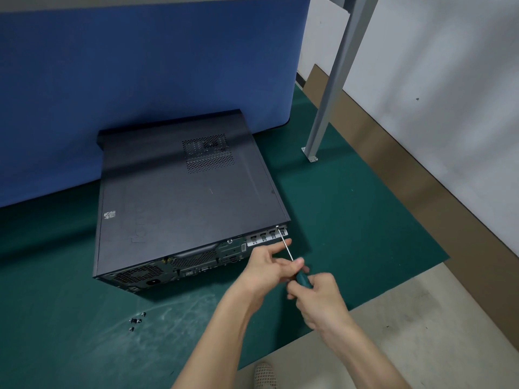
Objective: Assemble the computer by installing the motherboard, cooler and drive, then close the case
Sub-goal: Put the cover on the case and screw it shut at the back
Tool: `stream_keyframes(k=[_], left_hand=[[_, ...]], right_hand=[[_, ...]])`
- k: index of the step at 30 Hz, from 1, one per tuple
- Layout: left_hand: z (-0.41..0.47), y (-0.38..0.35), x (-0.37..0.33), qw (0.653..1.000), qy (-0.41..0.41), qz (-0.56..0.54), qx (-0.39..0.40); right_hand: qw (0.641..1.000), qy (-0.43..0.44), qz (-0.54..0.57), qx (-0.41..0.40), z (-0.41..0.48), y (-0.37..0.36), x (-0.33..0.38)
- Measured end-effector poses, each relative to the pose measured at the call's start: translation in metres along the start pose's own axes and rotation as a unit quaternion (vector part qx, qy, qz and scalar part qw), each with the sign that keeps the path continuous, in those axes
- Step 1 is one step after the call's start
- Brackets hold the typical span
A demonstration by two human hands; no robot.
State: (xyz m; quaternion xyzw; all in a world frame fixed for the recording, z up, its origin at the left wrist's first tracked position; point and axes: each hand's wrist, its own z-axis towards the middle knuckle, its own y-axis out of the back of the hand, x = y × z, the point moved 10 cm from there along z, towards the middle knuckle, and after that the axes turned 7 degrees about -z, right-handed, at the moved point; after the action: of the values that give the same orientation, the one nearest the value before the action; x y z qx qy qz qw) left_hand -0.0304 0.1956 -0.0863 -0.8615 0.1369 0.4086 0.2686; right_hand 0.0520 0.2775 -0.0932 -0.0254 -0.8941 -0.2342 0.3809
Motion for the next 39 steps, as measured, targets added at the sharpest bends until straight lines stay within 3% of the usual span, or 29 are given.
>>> stream_keyframes(k=[3,5,7,9,11,13,15,17,19,20,22,24,25,27,28,30,31,33,36,37,39], left_hand=[[-0.002,0.005,-0.006,1.0,-0.009,-0.015,0.005],[0.002,0.009,-0.01,0.998,-0.034,0.01,-0.049],[0.002,0.01,-0.01,0.996,-0.043,0.028,-0.078],[0.0,0.005,-0.005,0.999,-0.026,-0.022,-0.032],[-0.004,-0.005,0.001,0.992,-0.008,-0.115,0.048],[-0.005,-0.003,0.003,0.993,-0.015,-0.112,0.032],[-0.002,0.004,0.004,0.997,-0.028,-0.061,-0.042],[0.0,0.006,0.001,0.995,-0.038,0.0,-0.09],[-0.001,0.012,-0.01,0.989,-0.058,0.063,-0.122],[-0.001,0.015,-0.013,0.989,-0.06,0.062,-0.123],[0.0,0.013,-0.01,0.997,-0.023,-0.007,-0.075],[-0.003,-0.001,-0.002,0.994,0.014,-0.106,0.004],[-0.006,-0.004,-0.001,0.992,0.012,-0.122,0.014],[-0.007,0.0,-0.001,0.996,-0.008,-0.086,-0.034],[-0.005,0.002,-0.002,0.996,-0.019,-0.058,-0.065],[-0.003,0.003,-0.004,0.996,-0.031,-0.016,-0.088],[-0.003,0.003,-0.005,0.995,-0.034,-0.005,-0.09],[-0.007,0.006,-0.006,0.996,-0.036,-0.029,-0.075],[-0.01,-0.001,-0.004,0.993,-0.02,-0.113,-0.029],[-0.009,-0.001,-0.005,0.993,-0.021,-0.106,-0.037],[-0.005,0.001,-0.007,0.995,-0.023,-0.068,-0.075]], right_hand=[[0.966,-0.065,0.218,0.126,-0.003,-0.017,-0.004],[0.954,-0.074,0.241,0.16,-0.007,-0.026,-0.004],[0.966,-0.071,0.2,0.15,-0.006,-0.03,-0.006],[0.963,-0.087,0.205,0.151,-0.005,-0.033,-0.008],[0.927,-0.14,0.28,0.207,-0.009,-0.046,-0.01],[0.895,-0.164,0.334,0.244,-0.014,-0.055,-0.009],[0.924,-0.146,0.285,0.209,-0.012,-0.05,-0.013],[0.99,-0.067,0.092,0.088,-0.003,-0.025,-0.013],[0.993,-0.023,-0.112,-0.035,-0.003,-0.002,-0.004],[0.991,-0.019,-0.125,-0.053,-0.002,0.003,-0.002],[0.993,-0.068,0.084,0.036,0.003,-0.012,-0.007],[0.94,-0.142,0.26,0.169,-0.006,-0.037,-0.008],[0.931,-0.146,0.28,0.185,-0.009,-0.039,-0.006],[0.965,-0.124,0.194,0.128,-0.005,-0.026,-0.013],[0.991,-0.082,0.073,0.073,-0.002,-0.015,-0.012],[0.989,-0.018,-0.143,-0.028,-0.004,0.0,0.001],[0.985,-0.022,-0.16,-0.057,-0.002,0.003,0.001],[0.998,-0.06,0.03,-0.002,0.003,-0.005,-0.003],[0.932,-0.163,0.27,0.181,-0.007,-0.036,-0.007],[0.92,-0.166,0.294,0.198,-0.01,-0.038,-0.004],[0.953,-0.143,0.22,0.153,-0.007,-0.03,-0.011]])
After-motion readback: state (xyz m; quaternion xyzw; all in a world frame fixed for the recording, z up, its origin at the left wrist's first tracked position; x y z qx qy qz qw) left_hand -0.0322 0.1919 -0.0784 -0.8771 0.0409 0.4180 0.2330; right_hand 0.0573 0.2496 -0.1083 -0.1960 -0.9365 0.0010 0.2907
